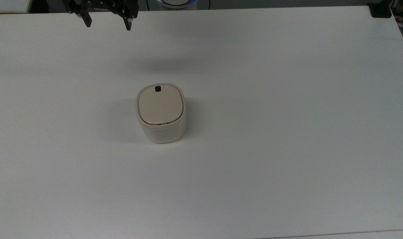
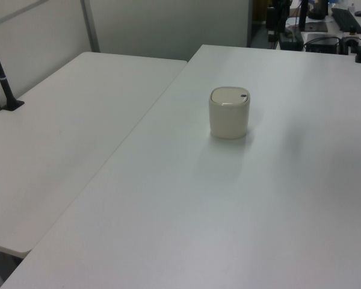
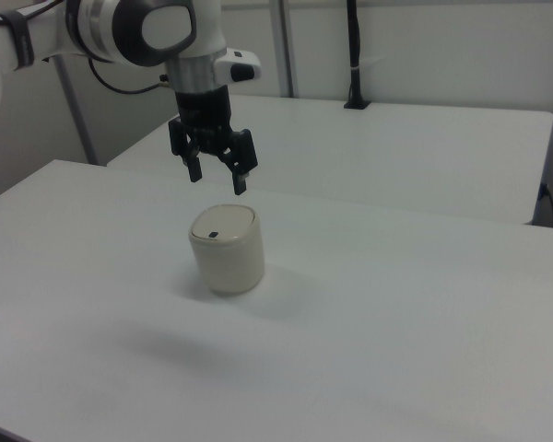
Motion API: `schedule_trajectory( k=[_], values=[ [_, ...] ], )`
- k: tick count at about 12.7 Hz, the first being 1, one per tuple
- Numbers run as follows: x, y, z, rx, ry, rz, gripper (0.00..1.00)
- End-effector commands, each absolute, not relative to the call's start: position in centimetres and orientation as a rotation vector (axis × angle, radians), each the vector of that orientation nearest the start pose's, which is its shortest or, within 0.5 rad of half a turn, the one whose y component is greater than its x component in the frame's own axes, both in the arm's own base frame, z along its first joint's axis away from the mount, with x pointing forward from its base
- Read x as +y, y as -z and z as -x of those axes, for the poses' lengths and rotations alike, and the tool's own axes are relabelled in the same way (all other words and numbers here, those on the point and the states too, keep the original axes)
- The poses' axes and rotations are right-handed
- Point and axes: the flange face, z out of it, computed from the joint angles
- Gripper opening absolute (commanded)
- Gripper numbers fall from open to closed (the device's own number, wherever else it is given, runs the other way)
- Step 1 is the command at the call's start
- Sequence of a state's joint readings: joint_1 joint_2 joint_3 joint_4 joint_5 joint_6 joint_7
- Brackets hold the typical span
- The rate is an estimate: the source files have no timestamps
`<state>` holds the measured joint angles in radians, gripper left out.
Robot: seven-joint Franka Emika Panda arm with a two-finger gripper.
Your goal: Open the trash bin
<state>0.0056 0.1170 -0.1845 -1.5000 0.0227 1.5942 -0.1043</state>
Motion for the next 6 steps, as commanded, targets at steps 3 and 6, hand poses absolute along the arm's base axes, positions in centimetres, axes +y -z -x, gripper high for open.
schedule_trajectory(
  k=[3, 6],
  values=[
    [-9.44, -59.12, -58.68, -0.033, 0.003, 3.16, 1.0],
    [-9.55, -58.98, -58.73, -0.249, 0.004, 3.143, 0.48]
  ],
)
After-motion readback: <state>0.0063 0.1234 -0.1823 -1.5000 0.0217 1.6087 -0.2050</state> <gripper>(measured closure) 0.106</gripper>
